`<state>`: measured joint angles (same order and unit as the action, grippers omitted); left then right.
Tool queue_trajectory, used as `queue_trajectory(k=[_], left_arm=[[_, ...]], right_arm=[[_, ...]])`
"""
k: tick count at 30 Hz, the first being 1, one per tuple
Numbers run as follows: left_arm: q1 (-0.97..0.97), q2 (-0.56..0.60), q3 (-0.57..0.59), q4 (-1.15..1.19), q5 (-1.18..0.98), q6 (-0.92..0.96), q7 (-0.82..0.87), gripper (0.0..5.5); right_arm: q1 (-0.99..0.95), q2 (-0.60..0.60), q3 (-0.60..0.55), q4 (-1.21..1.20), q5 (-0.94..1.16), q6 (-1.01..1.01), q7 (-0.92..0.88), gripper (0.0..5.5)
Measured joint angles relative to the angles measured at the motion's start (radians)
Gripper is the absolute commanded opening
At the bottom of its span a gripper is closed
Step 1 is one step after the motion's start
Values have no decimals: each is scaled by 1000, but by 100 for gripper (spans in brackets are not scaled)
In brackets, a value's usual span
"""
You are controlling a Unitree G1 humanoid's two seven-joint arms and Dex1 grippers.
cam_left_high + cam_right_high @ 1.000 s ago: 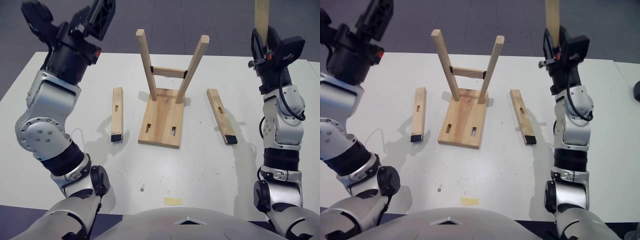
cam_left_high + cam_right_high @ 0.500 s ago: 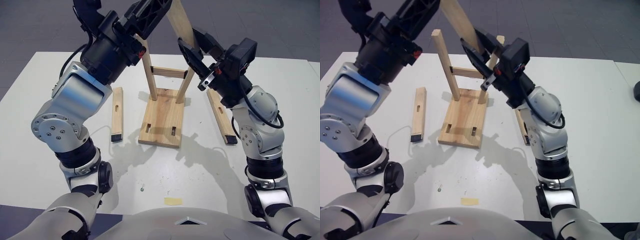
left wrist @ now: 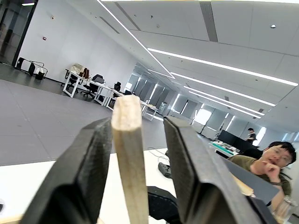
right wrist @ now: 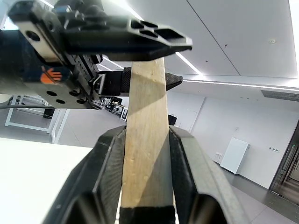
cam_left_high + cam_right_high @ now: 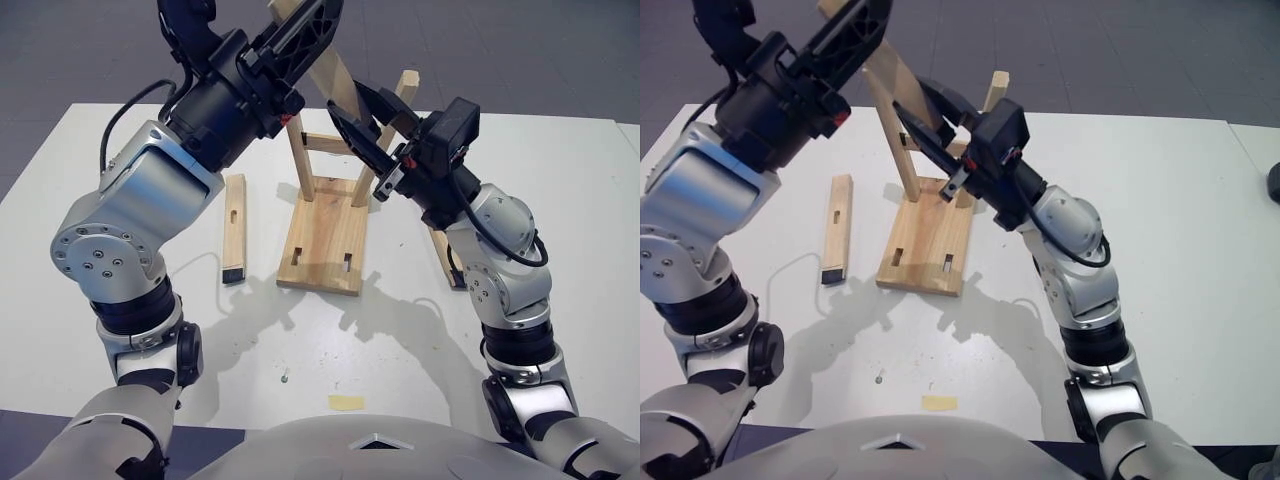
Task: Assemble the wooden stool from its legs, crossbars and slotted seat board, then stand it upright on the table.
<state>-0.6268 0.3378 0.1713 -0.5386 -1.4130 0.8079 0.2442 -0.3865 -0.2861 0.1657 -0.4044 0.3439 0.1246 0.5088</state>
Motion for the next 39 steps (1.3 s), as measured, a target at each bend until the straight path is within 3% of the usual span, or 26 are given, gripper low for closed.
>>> queue_trajectory(k=[5, 9, 12, 15, 19, 25, 29, 35, 39], left_arm=[[-19, 40, -10, -29, 19, -9, -8, 42], [-21, 57, -11, -32, 27, -12, -16, 41], [-27, 73, -4, -34, 30, -20, -23, 41], [-29, 139, 104, -35, 58, -63, 6, 41], [150, 194, 171, -44, 169, -61, 81, 41], [446, 92, 45, -24, 455, -120, 86, 41], [481, 18, 32, 137, 649, -280, 26, 41], [491, -10, 100, 207, 725, -365, -46, 41], [472, -51, 106, 267, 756, -375, -77, 41]], right_arm=[[3, 2, 0, -5, 2, 12, 5, 130], [3, 8, -1, -8, -1, 15, 7, 130], [3, 12, -1, -9, -6, 17, 4, 190], [15, 7, -18, 6, -31, 27, -15, 242], [54, -16, -81, 35, -64, 27, -52, 299], [115, -27, -135, 44, -94, 27, -92, 385], [117, -26, -136, 54, -109, 23, -93, 448], [116, -24, -135, 68, -110, 16, -89, 540], [117, -22, -133, 68, -115, 15, -89, 540]])
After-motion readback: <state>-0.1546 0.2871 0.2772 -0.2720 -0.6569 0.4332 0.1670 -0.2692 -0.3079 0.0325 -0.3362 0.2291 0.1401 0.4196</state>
